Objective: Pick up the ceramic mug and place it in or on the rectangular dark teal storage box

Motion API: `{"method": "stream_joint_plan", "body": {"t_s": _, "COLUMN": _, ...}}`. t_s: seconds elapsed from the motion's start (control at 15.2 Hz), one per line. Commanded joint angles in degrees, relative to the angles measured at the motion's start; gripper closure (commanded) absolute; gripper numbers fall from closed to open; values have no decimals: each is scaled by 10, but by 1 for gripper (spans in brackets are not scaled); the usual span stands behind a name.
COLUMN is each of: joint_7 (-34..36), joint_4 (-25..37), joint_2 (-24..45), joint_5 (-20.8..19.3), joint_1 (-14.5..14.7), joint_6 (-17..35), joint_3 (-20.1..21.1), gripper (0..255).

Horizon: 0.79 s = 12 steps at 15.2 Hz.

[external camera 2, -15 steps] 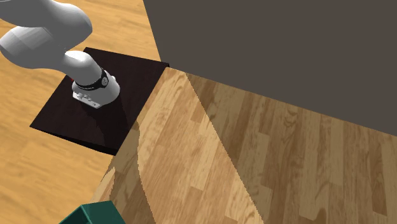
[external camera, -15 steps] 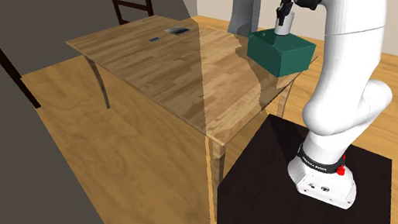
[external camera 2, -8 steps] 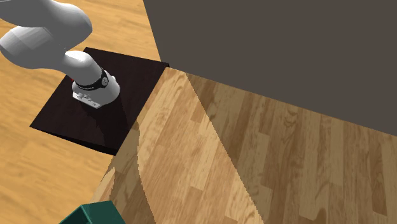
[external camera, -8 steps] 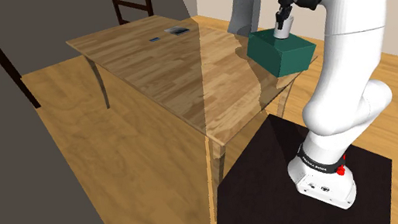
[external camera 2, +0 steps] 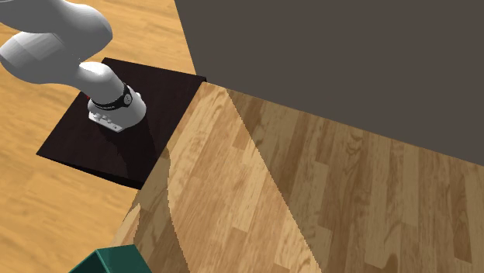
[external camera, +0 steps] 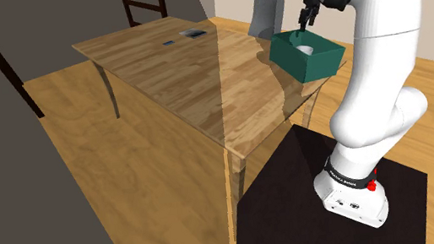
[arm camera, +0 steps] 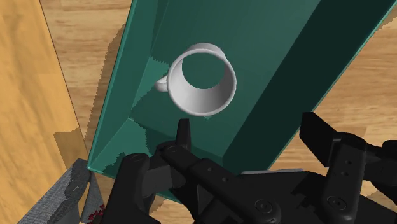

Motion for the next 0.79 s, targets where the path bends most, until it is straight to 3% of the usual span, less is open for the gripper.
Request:
{"method": "stream_joint_plan", "body": {"t_s": 0.0, "joint_7": 0, "joint_4": 0, "joint_2": 0, "joint_5": 0, "joint_1": 0, "joint_6": 0, "joint_3": 0, "gripper": 0}}
{"method": "stream_joint_plan", "body": {"t_s": 0.26, "joint_7": 4, "joint_4": 68, "joint_2": -4, "joint_5": -4, "joint_1": -5, "joint_6": -71, "joint_3": -3, "gripper": 0}}
{"method": "stream_joint_plan", "body": {"t_s": 0.73, "joint_7": 4, "joint_4": 68, "joint_2": -4, "joint_5": -4, "joint_1": -5, "joint_6": -71, "joint_3": -3, "gripper": 0}}
